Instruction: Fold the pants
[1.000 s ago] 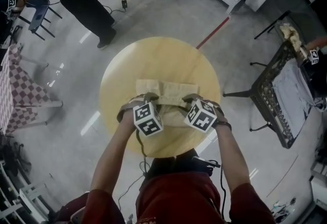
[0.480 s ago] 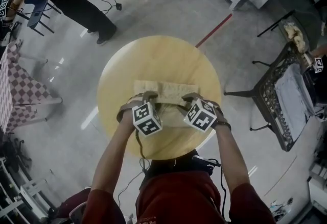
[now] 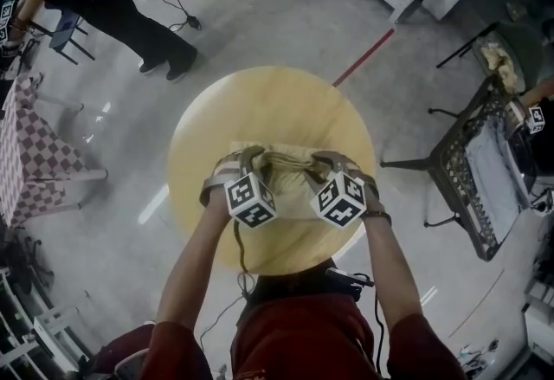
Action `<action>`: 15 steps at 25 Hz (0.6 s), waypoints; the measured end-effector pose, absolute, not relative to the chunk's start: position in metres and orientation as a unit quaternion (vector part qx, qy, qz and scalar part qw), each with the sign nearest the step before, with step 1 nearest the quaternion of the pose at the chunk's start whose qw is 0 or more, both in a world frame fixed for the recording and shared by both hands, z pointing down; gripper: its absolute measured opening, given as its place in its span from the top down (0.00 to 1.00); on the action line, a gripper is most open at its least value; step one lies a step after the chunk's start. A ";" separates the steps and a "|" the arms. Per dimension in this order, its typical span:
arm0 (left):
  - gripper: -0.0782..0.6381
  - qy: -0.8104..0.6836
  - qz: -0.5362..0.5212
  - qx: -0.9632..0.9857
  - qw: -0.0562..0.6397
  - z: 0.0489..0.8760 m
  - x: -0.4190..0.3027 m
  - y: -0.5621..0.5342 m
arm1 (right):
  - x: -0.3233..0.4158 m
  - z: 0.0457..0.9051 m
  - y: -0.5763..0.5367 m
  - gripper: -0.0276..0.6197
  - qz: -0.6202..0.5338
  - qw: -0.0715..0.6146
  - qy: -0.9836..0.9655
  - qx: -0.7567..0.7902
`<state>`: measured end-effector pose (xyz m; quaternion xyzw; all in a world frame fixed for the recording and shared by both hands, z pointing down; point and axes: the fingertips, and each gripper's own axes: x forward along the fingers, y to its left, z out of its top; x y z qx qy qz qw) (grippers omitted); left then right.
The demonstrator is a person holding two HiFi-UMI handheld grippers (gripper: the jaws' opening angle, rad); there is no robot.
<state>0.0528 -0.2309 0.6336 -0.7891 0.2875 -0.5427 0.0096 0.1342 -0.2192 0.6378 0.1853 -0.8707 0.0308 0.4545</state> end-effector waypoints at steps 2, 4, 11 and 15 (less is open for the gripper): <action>0.65 0.300 -0.539 -0.787 0.013 0.634 0.052 -0.238 | 0.136 0.638 -0.227 0.75 0.021 0.452 -0.868 0.202; 0.65 0.308 -0.537 -0.785 0.012 0.638 0.052 -0.244 | 0.138 0.639 -0.234 0.75 0.017 0.450 -0.867 0.215; 0.65 0.314 -0.539 -0.782 0.000 0.651 0.050 -0.251 | 0.134 0.651 -0.246 0.75 0.021 0.461 -0.859 0.219; 0.65 0.317 -0.533 -0.785 -0.011 0.654 0.052 -0.250 | 0.134 0.657 -0.245 0.75 0.029 0.463 -0.858 0.218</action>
